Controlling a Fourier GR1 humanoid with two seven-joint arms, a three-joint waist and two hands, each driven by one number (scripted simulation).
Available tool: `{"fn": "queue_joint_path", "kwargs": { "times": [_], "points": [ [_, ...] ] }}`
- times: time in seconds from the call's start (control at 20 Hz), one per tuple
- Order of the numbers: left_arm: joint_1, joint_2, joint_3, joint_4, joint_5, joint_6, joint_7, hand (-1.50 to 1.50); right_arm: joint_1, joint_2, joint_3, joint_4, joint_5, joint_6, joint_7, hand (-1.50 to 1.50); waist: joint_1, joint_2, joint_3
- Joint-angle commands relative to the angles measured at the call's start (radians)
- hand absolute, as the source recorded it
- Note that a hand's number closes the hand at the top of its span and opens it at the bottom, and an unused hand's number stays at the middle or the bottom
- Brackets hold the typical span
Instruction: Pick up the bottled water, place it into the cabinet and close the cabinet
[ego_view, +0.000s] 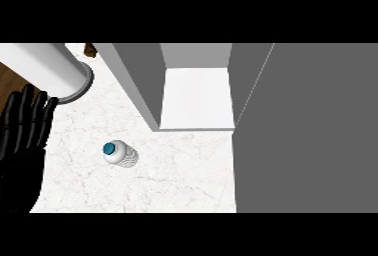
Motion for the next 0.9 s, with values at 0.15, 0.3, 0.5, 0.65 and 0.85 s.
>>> {"fn": "queue_joint_path", "kwargs": {
  "times": [0.15,0.3,0.5,0.65,0.85],
  "points": [
    [-0.117,0.117,-0.048,0.091,0.287,-0.328,-0.057,-1.50,-0.001,0.034,0.037,-0.054,-0.049,0.019,-0.027,-1.50,-0.034,0.010,-0.023],
    [-0.056,0.169,-0.153,0.163,0.398,-0.486,0.039,-1.50,0.069,0.043,0.101,-0.035,-0.123,0.070,0.073,-1.50,-0.054,0.022,-0.023],
    [-0.075,0.324,-0.025,0.253,0.653,-0.666,0.075,-1.50,0.131,0.059,0.138,-0.125,-0.149,0.054,0.153,-1.50,-0.028,0.009,-0.023],
    [-0.075,0.434,0.049,0.302,0.797,-0.770,0.096,-1.50,0.222,0.032,0.123,-0.264,-0.194,0.056,0.233,-1.50,-0.019,0.003,-0.021],
    [-0.062,0.541,0.109,0.336,0.953,-0.839,0.143,-1.50,0.355,0.047,0.213,-0.360,-0.113,0.057,0.212,-1.50,-0.007,0.002,-0.020]
  ]
}}
